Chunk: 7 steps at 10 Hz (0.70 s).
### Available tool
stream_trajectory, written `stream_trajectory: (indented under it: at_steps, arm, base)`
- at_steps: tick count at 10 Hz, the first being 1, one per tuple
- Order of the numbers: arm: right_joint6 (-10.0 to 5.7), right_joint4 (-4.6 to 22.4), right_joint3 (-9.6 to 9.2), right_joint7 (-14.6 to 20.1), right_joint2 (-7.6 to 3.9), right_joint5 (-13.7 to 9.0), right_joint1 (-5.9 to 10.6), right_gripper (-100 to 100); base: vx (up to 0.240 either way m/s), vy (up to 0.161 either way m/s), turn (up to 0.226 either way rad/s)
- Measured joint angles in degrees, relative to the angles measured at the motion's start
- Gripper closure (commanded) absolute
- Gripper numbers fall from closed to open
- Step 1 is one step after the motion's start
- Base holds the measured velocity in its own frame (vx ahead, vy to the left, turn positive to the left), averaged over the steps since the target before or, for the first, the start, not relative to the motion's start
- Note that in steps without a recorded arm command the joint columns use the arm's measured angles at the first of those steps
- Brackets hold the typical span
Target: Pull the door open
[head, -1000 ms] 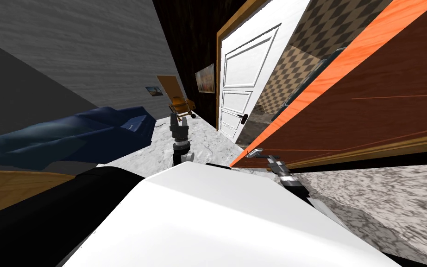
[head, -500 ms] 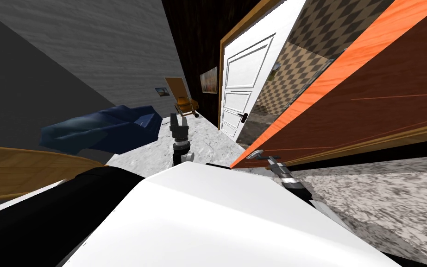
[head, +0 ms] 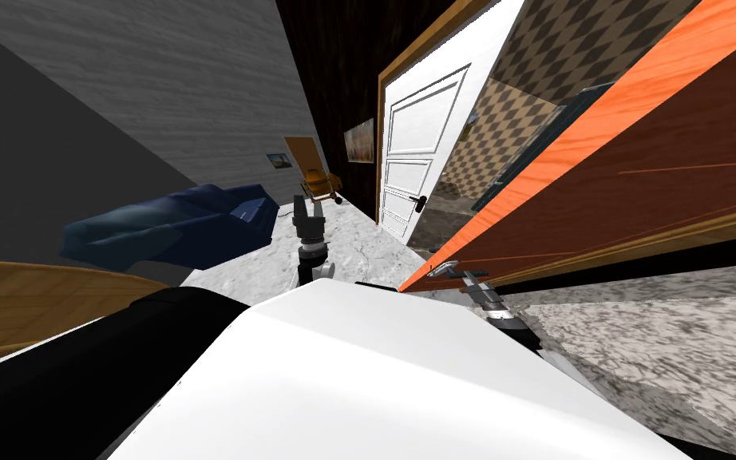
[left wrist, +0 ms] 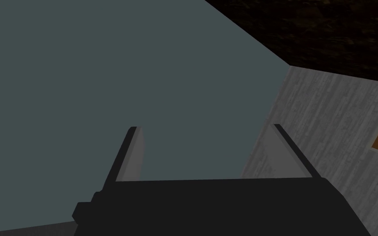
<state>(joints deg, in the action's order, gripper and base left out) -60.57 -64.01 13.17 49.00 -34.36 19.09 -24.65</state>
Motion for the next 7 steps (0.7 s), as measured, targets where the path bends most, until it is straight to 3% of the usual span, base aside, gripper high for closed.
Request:
stream_trajectory:
  at_steps: [7]
  arm:
    - [-5.55, 1.35, -0.17, -0.64, 0.74, 1.48, -0.33, 100]
  base:
    - [0.051, 0.063, -0.014]
